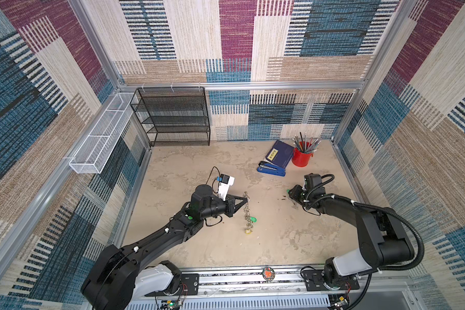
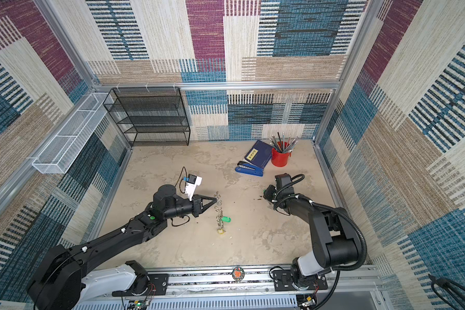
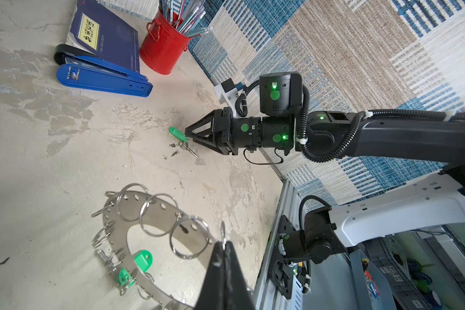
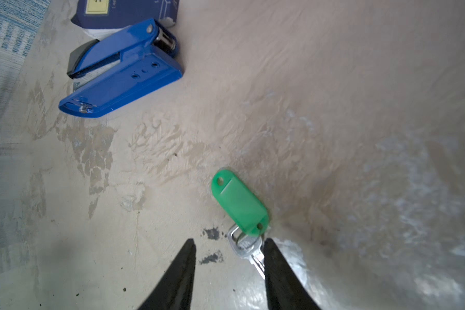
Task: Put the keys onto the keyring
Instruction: 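Open the right gripper and move it toward the green key tag while left holds plate, then lower the right gripper and grasp the green-tagged key's ring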
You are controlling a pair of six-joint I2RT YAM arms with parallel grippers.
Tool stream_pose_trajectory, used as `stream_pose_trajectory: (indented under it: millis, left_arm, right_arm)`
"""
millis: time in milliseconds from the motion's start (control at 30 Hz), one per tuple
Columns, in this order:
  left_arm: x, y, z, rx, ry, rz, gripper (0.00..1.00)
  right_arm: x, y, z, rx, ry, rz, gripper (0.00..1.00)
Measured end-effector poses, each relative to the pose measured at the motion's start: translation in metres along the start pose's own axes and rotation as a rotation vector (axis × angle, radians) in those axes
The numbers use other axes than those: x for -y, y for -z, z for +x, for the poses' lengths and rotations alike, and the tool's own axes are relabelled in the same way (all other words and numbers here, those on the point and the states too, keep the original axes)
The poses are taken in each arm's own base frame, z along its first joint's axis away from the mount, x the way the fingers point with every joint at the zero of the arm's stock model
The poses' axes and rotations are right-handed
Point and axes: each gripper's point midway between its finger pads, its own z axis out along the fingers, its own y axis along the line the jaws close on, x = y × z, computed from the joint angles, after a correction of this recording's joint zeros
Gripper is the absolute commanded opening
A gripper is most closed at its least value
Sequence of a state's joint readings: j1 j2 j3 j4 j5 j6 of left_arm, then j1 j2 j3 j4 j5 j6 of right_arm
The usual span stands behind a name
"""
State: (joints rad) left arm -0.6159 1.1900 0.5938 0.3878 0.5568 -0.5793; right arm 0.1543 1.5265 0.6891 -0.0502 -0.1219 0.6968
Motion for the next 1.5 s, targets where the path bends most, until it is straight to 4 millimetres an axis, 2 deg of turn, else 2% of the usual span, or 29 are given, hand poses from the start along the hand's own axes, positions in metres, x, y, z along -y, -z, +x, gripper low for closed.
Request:
stream_pose_trajectory:
  millis: [133,200,367,400,700,867,900,967,1033,1167,1267,1367,1500]
  left_arm:
    - [0.000,0.000,-0.001,0.004,-0.003,0.002,0.00]
    - [0.000,0.000,-0.001,0.008,-0.009,0.005,0.00]
    - [0.000,0.000,-0.001,0.012,-0.012,0.008,0.00]
    - [0.000,0.000,-0.001,0.013,-0.013,0.008,0.00]
    - [-0.002,-0.002,0.001,0.011,-0.012,0.007,0.00]
    - [-0.003,-0.002,0.002,0.009,-0.010,0.006,0.00]
    - [-0.002,-0.001,0.002,0.009,-0.010,0.006,0.00]
    - [-0.002,-0.001,0.001,0.011,-0.012,0.007,0.00]
    - [-0.001,-0.001,0.001,0.012,-0.013,0.008,0.00]
    - [-0.001,-0.001,0.002,0.009,-0.012,0.012,0.00]
    - [0.001,0.000,0.004,0.000,-0.012,0.025,0.00]
    - [0.002,-0.001,0.004,-0.003,-0.012,0.028,0.00]
    - [0.001,-0.002,0.005,-0.006,-0.011,0.029,0.00]
  right_arm:
    - [0.000,-0.007,-0.003,0.002,-0.039,0.028,0.36]
    - [0.001,-0.010,-0.002,-0.004,-0.055,0.033,0.23]
    - [0.005,-0.016,0.002,-0.021,-0.079,0.058,0.19]
    - [0.005,-0.016,0.002,-0.022,-0.082,0.059,0.14]
    - [0.005,-0.014,-0.001,-0.005,-0.076,0.065,0.00]
    - [0.001,-0.017,-0.005,-0.010,0.017,0.060,0.00]
    - [-0.001,-0.019,-0.006,-0.014,0.039,0.056,0.02]
    - [-0.007,-0.021,-0.010,-0.016,0.089,0.046,0.15]
    - [-0.010,-0.023,-0.014,-0.018,0.128,0.044,0.21]
    - [-0.014,-0.019,-0.016,-0.016,0.172,0.034,0.25]
    - [-0.017,-0.004,-0.018,0.014,0.188,0.018,0.29]
    - [-0.018,0.005,-0.012,0.033,0.202,0.014,0.30]
    - [-0.017,0.005,0.004,0.012,0.204,0.024,0.31]
